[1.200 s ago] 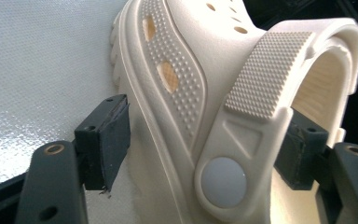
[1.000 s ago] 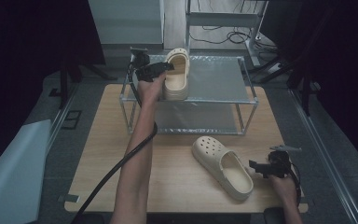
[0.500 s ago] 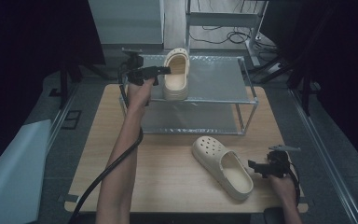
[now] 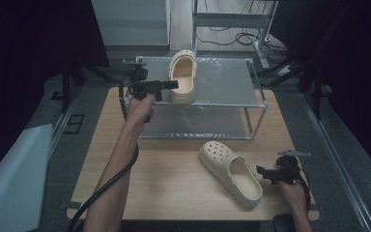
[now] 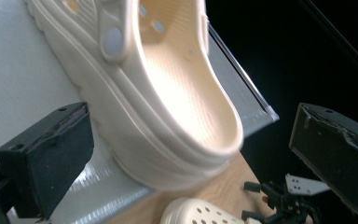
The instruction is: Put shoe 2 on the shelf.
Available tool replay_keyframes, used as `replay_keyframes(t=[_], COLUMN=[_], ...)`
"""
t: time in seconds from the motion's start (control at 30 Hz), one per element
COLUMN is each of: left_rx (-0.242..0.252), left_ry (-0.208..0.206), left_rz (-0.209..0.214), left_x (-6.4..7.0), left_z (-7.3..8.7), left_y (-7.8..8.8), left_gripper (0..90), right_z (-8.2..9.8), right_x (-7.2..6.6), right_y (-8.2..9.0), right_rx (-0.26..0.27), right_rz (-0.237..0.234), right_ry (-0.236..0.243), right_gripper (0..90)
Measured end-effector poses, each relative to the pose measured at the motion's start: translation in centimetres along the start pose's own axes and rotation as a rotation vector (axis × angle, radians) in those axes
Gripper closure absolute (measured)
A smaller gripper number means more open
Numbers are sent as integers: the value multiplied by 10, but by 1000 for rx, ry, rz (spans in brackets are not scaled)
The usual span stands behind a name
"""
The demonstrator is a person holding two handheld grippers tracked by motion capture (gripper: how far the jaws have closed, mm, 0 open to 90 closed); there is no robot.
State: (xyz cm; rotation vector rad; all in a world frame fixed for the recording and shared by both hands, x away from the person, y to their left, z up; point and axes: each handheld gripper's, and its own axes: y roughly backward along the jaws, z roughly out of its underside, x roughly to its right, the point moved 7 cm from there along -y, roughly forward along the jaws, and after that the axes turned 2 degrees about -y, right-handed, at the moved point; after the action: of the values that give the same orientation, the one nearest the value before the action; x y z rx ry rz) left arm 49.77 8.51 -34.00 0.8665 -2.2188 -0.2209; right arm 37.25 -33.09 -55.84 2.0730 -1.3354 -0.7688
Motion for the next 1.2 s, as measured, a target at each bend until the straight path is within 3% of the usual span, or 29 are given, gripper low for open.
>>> replay_keyframes(t=[0.27,0.63,0.87,1.1,1.2], left_rx=[-12,-32,-48,-71,-77], left_ry=[-43,-117,-126,-167,-166], left_rz=[40,43,50,23,19], left_x=[12,23,19,10,5], left_z=[24,59,83,111,121], left_y=[9,23,27,27,26], left_gripper=[0,0,0,0,0], right_z=[0,0,1,1,2], right_x=[-1,-1,-1,0,0], right_y=[-1,0,0,1,2], right_rx=[-5,-11,-12,-5,-9], right_rz=[-2,-4,-4,-3,-2], right_ry=[13,16,17,18,19], right_gripper=[26,26,26,26,26])
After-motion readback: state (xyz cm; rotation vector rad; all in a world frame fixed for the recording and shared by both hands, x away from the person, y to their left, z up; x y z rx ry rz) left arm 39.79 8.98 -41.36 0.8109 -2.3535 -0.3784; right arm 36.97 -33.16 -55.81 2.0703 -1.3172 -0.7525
